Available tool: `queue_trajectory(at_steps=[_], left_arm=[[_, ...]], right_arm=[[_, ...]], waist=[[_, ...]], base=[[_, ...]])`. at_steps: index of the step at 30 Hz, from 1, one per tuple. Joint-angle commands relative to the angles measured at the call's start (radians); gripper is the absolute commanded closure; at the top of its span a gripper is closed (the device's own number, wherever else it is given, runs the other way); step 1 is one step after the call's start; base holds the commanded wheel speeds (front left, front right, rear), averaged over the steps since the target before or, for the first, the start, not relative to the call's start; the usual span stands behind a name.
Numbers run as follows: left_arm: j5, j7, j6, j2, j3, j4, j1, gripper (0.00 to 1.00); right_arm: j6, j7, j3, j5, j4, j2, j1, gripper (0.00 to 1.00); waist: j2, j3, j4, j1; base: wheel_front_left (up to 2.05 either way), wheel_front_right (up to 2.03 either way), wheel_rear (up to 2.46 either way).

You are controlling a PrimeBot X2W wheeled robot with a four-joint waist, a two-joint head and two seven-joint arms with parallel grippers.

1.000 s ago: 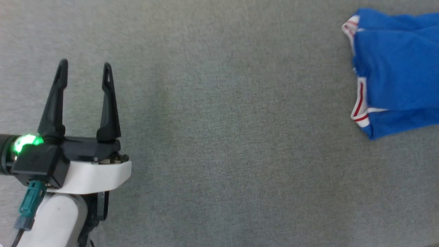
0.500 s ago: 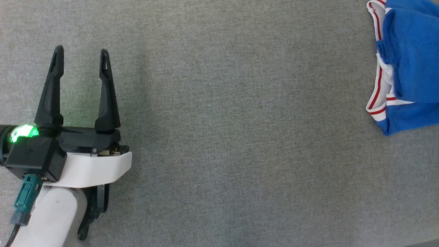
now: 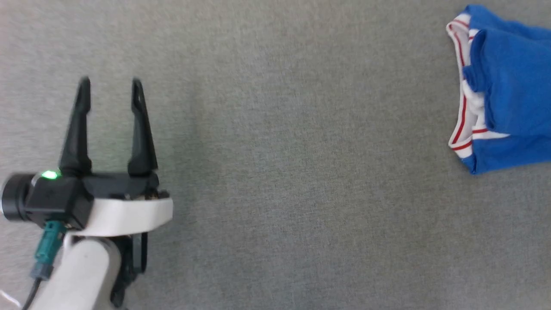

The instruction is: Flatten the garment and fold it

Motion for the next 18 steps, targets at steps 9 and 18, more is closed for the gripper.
queue_trajectory(at_steps=[9, 18], left_arm=[[-0.047, -0.012, -0.017, -0.068, -0.005, 0.080, 0.114, 0.00], [-0.055, -0.013, -0.039, -0.081, -0.008, 0.129, 0.195, 0.00]], right_arm=[[-0.002, -0.121, 0.022, 0.115, -0.225, 0.155, 0.303, 0.00], [-0.002, -0.197, 0.105, 0.081, -0.427, 0.313, 0.492, 0.00]], waist=[[-0.0002, -0.277, 0.133, 0.0000], [-0.0002, -0.424, 0.192, 0.0000]], base=[[0.00, 0.00, 0.00], [0.00, 0.00, 0.00]])
